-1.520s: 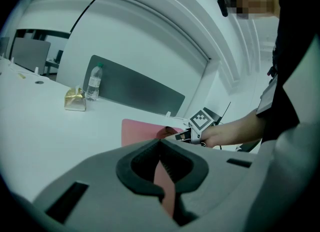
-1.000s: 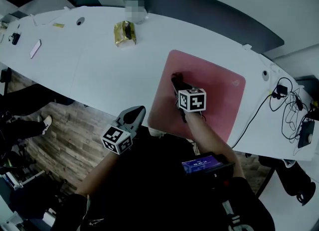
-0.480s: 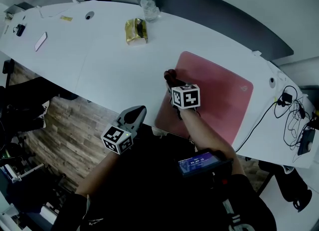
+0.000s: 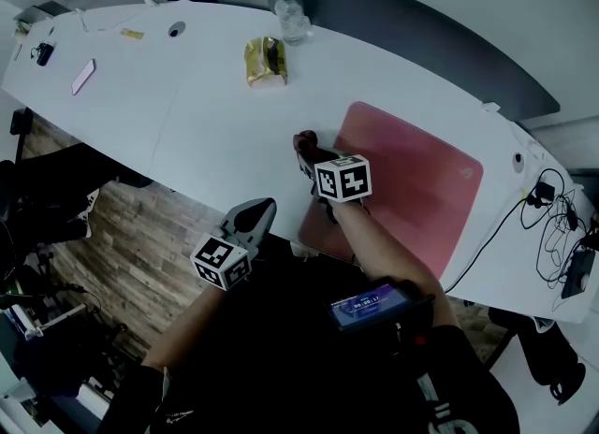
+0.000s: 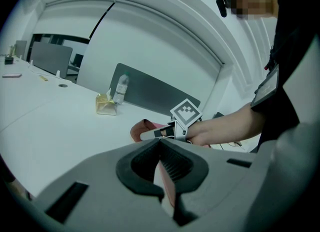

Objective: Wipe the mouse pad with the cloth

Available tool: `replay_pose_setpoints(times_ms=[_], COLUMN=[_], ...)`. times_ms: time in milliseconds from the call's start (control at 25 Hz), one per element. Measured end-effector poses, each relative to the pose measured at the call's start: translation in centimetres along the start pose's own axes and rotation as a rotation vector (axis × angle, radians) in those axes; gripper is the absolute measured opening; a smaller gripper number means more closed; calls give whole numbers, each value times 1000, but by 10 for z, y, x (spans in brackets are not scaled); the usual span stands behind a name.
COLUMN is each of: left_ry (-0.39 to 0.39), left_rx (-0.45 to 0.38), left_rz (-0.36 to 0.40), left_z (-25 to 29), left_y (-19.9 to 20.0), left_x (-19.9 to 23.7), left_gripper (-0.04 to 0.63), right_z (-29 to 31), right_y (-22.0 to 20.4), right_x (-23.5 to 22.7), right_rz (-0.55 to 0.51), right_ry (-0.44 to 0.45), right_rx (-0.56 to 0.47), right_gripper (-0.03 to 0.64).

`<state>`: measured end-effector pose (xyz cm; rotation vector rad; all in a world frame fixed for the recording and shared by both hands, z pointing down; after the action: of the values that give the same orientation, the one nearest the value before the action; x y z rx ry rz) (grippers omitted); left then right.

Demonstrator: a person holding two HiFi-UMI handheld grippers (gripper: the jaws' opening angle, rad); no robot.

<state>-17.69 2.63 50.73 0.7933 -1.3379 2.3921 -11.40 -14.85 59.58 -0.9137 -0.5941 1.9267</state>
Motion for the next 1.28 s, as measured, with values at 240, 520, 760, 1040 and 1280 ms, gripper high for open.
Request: replay_pose_setpoints(times_ms=[240,520,760,1040,1280], left_ry=[-14,-38,-80,-127,-162], left_rx=[8,28,55,72,78], left_rz=[4,17,39,56,61], left_z=[4,11,22,38,50], left_y=[2,2,-3,-9,-19], left_x=[0,-6,-18,-37,-55], left_gripper=[9,9,8,9,8], right_z=[-15,-39,-69,-112,-149], right_y=[11,5,-11,-39,-62], right_x=[-43,-70,-90,-110,-127], right_rz=[14,25,56,78,108], right_ry=[-133,-252,-325,-415,-477], right_rx=[12,20,2,-3,2], right_gripper=[117,118,118,118,118])
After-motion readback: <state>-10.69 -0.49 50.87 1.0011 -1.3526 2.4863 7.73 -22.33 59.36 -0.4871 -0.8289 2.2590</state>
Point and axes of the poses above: the fingertips, and each gripper's own axes: z forward along the fingers, x to its left, y out of its top, the point moved 6 cm from there along -z, backward along the fingers, and after that the axes turned 14 degrees about -z, right-handed, at the moved point
